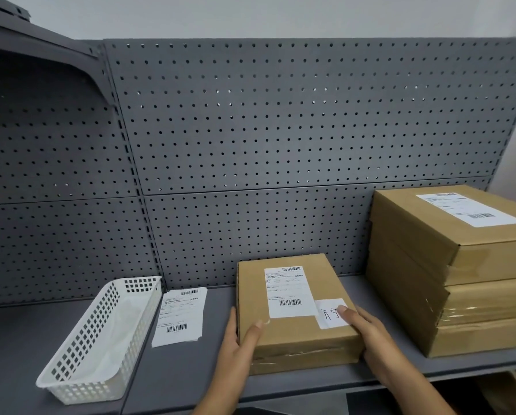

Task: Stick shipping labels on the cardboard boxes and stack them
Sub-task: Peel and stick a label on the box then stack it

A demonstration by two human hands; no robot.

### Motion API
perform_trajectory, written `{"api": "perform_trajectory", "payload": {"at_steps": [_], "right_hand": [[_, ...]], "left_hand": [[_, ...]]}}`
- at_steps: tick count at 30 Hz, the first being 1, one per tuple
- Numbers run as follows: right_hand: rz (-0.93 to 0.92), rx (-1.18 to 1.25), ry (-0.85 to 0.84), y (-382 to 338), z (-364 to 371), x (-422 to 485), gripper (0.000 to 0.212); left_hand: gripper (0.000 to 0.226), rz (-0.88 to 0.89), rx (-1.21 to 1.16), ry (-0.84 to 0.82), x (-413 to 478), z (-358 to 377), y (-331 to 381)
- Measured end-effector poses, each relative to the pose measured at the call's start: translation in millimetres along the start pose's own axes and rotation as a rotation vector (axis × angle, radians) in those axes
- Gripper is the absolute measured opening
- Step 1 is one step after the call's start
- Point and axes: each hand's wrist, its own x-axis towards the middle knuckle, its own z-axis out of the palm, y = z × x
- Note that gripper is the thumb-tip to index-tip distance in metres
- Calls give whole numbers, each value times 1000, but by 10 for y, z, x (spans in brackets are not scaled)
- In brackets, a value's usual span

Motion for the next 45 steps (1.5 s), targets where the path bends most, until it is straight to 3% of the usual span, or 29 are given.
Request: {"api": "perform_trajectory", "payload": {"at_steps": [2,6,9,18,22,31,36,45], "right_hand": [[-13,48,30,20,58,-11,42],[-31,61,84,5,148,-71,39],[-32,63,63,-31,185,-126,28],[-70,119,-44,-291,396,-260,34],[-150,129,-29,-516,525,-369,21],[-278,-19,4,-1213,455,-504,21],[-351,-83,23,-1642,316,-575,24],[-391,-64,191,-2301,-139,-555,16]], "left_hand": [[97,-15,-3,22,-2,16,8],[71,-24,15,55,-2,56,36],[69,-35,28,72,-54,17,84],[77,17,30,133,-134,-155,482],[45,57,20,146,-204,-191,752],[27,165,-46,41,-434,-123,1308],[30,214,-76,2,-440,65,1566],[24,261,-137,-106,-384,664,1948]]}}
